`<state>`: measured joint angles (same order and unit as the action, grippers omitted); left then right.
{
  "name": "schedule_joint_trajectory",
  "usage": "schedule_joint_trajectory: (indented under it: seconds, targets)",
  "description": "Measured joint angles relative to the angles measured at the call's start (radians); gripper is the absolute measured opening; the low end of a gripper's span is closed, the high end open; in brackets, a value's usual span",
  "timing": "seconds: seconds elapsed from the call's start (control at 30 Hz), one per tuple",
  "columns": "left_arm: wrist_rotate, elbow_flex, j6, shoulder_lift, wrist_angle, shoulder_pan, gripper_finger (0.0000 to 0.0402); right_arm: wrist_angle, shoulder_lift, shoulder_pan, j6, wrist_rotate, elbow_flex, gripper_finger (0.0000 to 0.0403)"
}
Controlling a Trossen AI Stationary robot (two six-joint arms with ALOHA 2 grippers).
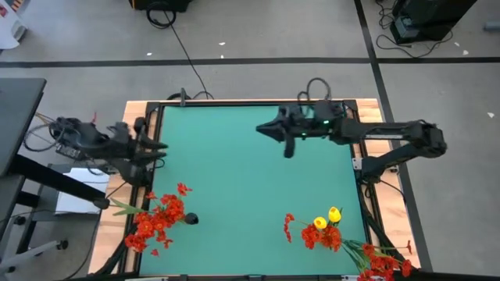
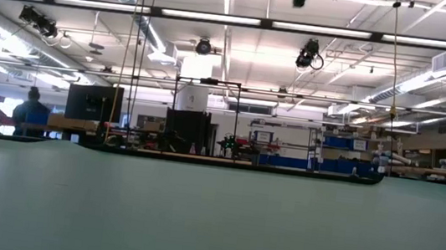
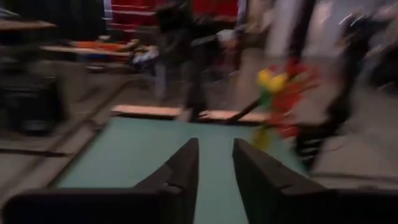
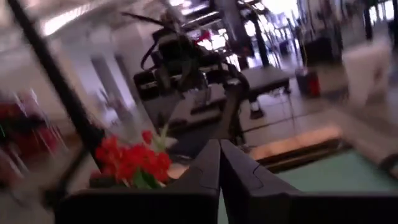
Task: Sort flowers into vase by color
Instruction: Return to Home Position
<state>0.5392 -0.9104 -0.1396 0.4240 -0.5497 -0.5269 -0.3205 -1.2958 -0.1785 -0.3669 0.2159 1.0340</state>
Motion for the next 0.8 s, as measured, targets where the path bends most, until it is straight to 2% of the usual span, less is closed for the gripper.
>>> schedule_joint_trajectory:
  seconds: [0.03, 0.1, 0.2, 0.3, 0.5, 0.6, 0.7, 0.8]
  targets:
    - [0.030, 0.000, 0.028, 0.033, 0.012, 0.006, 0.0095, 0.039, 0.030, 0.002, 0.069, 0.000, 0.000, 0.0011]
    - [0.105, 0.000, 0.055, 0.071, 0.036, 0.019, 0.0067, 0.190, 0.103, 0.014, 0.162, -0.070, 0.000, 0.0012]
    - [0.167, 0.000, 0.014, 0.055, 0.041, 0.033, 0.0016, 0.485, 0.227, 0.028, 0.221, -0.176, 0.000, 0.0007]
    - [0.175, 0.012, -0.004, 0.012, 0.036, 0.040, 0.0007, 0.668, 0.337, 0.035, 0.277, -0.189, -0.010, 0.0006]
    - [0.176, 0.126, -0.071, -0.055, 0.056, 0.043, 0.0003, 0.681, 0.546, 0.038, 0.360, -0.136, -0.134, 0.0004]
    - [0.169, 0.215, -0.099, -0.051, 0.154, 0.044, 0.0002, 0.630, 0.642, 0.033, 0.360, -0.132, -0.232, 0.0004]
    - [0.107, 0.307, -0.101, -0.016, 0.318, 0.064, 0.0002, 0.563, 0.717, 0.019, 0.330, -0.072, -0.326, 0.0004]
    - [0.049, 0.365, -0.120, 0.022, 0.389, 0.127, 0.0001, 0.542, 0.744, 0.003, 0.287, -0.032, -0.392, 0.0004]
